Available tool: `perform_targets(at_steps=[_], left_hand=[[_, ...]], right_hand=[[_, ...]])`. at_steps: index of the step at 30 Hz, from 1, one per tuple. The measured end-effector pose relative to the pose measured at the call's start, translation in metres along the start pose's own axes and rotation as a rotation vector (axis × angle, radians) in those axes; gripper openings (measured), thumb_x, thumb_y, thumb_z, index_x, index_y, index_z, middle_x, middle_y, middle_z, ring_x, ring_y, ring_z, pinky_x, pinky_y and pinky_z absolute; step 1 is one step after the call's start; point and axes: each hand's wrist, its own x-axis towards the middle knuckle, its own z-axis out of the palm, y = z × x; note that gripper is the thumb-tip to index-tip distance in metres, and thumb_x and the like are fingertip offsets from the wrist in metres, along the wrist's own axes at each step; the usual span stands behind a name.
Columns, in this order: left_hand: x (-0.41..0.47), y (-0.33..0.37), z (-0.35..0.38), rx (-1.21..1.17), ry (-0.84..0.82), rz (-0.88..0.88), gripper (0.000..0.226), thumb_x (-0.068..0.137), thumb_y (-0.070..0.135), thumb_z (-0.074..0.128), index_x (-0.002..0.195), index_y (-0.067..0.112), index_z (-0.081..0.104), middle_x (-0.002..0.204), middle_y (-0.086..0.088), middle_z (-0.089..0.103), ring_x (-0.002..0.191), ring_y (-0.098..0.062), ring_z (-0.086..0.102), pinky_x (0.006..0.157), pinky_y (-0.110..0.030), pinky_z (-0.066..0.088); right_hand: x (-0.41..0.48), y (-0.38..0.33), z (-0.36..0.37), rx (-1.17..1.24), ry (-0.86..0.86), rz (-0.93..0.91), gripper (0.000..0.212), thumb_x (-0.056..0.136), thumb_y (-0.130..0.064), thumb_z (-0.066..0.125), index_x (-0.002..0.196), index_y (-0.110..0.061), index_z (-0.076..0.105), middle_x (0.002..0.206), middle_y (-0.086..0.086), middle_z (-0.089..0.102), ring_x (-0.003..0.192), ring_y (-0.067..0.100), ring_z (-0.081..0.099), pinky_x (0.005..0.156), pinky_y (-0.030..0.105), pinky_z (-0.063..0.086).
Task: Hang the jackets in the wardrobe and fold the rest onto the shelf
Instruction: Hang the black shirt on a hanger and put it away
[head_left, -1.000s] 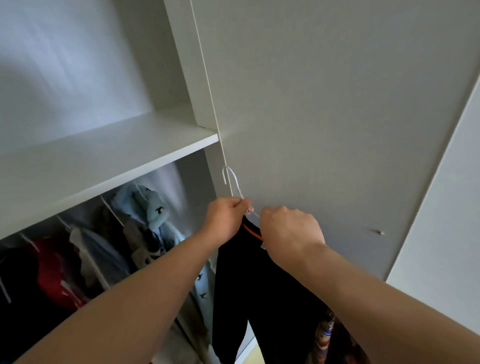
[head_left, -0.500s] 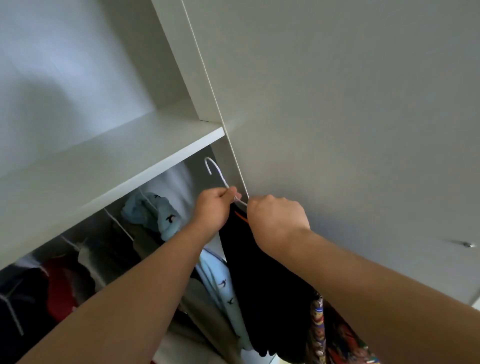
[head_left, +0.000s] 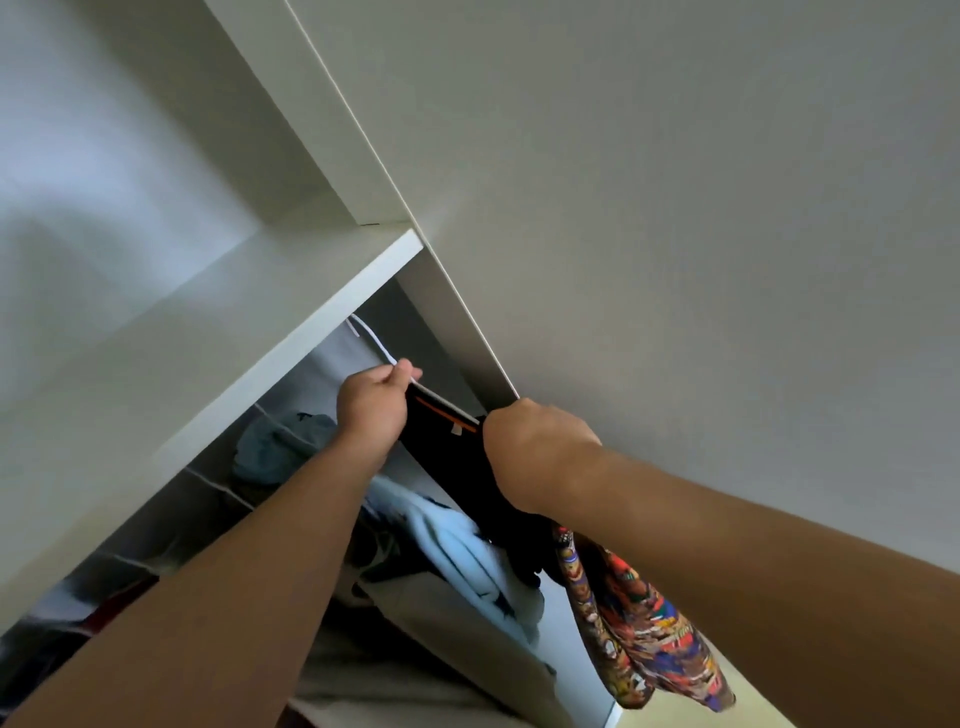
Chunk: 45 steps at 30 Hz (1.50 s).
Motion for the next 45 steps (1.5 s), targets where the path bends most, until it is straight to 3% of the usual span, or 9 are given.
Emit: perform_targets(at_steps=[2, 6, 11, 18, 26, 31, 37, 42, 45], left_hand=[[0.010, -0.002, -0.003, 0.022, 0.036, 0.007, 0.037, 0.098, 0.036, 0.056, 0.066, 0.037, 0.074, 0.078, 0.018, 0.073, 0.089, -0.014, 0.069, 0.074, -0.021, 0.048], [0.032, -0.010, -0.008, -0.025, 0.046, 0.020, 0.033, 0.101, 0.033, 0.055, 0.075, 0.031, 0.073, 0.091, 0.010, 0.075, 0.093, -0.021, 0.074, 0.092, -0.037, 0.057], [0.054, -0.018, -0.016, -0.101, 0.093, 0.034, 0.030, 0.103, 0.027, 0.056, 0.078, 0.025, 0.072, 0.084, 0.014, 0.073, 0.082, -0.012, 0.075, 0.094, -0.043, 0.058], [0.082, -0.030, -0.032, -0.081, 0.131, 0.013, 0.029, 0.102, 0.028, 0.056, 0.076, 0.023, 0.069, 0.081, 0.009, 0.070, 0.097, -0.026, 0.073, 0.104, -0.050, 0.049], [0.093, -0.052, -0.027, -0.110, 0.158, -0.101, 0.032, 0.101, 0.033, 0.057, 0.074, 0.026, 0.071, 0.083, -0.001, 0.074, 0.094, -0.023, 0.073, 0.100, -0.044, 0.054], [0.097, -0.056, -0.024, -0.100, 0.136, -0.107, 0.031, 0.101, 0.032, 0.057, 0.074, 0.025, 0.072, 0.085, -0.003, 0.075, 0.089, -0.018, 0.075, 0.096, -0.043, 0.057], [0.086, -0.070, -0.012, 0.088, 0.002, -0.172, 0.027, 0.095, 0.040, 0.062, 0.075, 0.024, 0.073, 0.094, -0.011, 0.076, 0.098, -0.034, 0.071, 0.095, -0.047, 0.056], [0.077, -0.065, 0.002, -0.156, 0.128, -0.166, 0.029, 0.097, 0.024, 0.060, 0.070, 0.025, 0.070, 0.093, -0.012, 0.076, 0.098, -0.033, 0.072, 0.097, -0.047, 0.055], [0.093, -0.048, 0.000, -0.213, 0.184, -0.084, 0.024, 0.099, 0.017, 0.057, 0.085, 0.008, 0.073, 0.094, -0.016, 0.074, 0.098, -0.035, 0.072, 0.098, -0.046, 0.055]], right_hand=[[0.012, -0.006, 0.008, 0.007, 0.020, 0.011, 0.026, 0.090, -0.001, 0.054, 0.112, -0.012, 0.063, 0.108, 0.009, 0.064, 0.082, 0.029, 0.058, 0.064, 0.033, 0.043], [0.033, -0.015, 0.025, 0.013, 0.060, 0.024, 0.031, 0.089, -0.003, 0.055, 0.117, -0.015, 0.064, 0.112, 0.008, 0.066, 0.102, 0.033, 0.067, 0.064, 0.036, 0.043], [0.055, -0.024, 0.035, 0.042, 0.117, 0.025, 0.035, 0.091, -0.003, 0.050, 0.123, -0.012, 0.061, 0.118, 0.011, 0.066, 0.106, 0.036, 0.067, 0.068, 0.038, 0.047], [0.083, -0.038, 0.045, 0.095, 0.155, 0.007, 0.036, 0.088, 0.002, 0.054, 0.123, -0.008, 0.053, 0.116, 0.012, 0.065, 0.104, 0.037, 0.066, 0.066, 0.038, 0.045], [0.099, -0.043, 0.053, 0.068, 0.177, 0.005, 0.029, 0.087, 0.003, 0.052, 0.108, -0.012, 0.066, 0.088, 0.007, 0.061, 0.086, 0.033, 0.065, 0.062, 0.035, 0.046], [0.103, -0.041, 0.050, 0.069, 0.194, 0.011, 0.029, 0.088, -0.001, 0.051, 0.107, -0.016, 0.067, 0.086, 0.006, 0.059, 0.076, 0.032, 0.056, 0.061, 0.036, 0.043], [0.096, -0.024, 0.057, 0.008, 0.119, 0.025, 0.029, 0.091, -0.003, 0.052, 0.111, -0.014, 0.070, 0.110, 0.008, 0.068, 0.101, 0.035, 0.068, 0.068, 0.037, 0.047], [0.086, -0.018, 0.058, 0.019, 0.170, -0.013, 0.030, 0.091, -0.002, 0.046, 0.108, -0.011, 0.069, 0.107, 0.012, 0.069, 0.098, 0.039, 0.068, 0.067, 0.037, 0.045], [0.089, -0.022, 0.050, 0.037, 0.247, -0.037, 0.029, 0.091, -0.003, 0.045, 0.105, -0.010, 0.069, 0.103, 0.014, 0.068, 0.096, 0.040, 0.068, 0.066, 0.037, 0.044]])
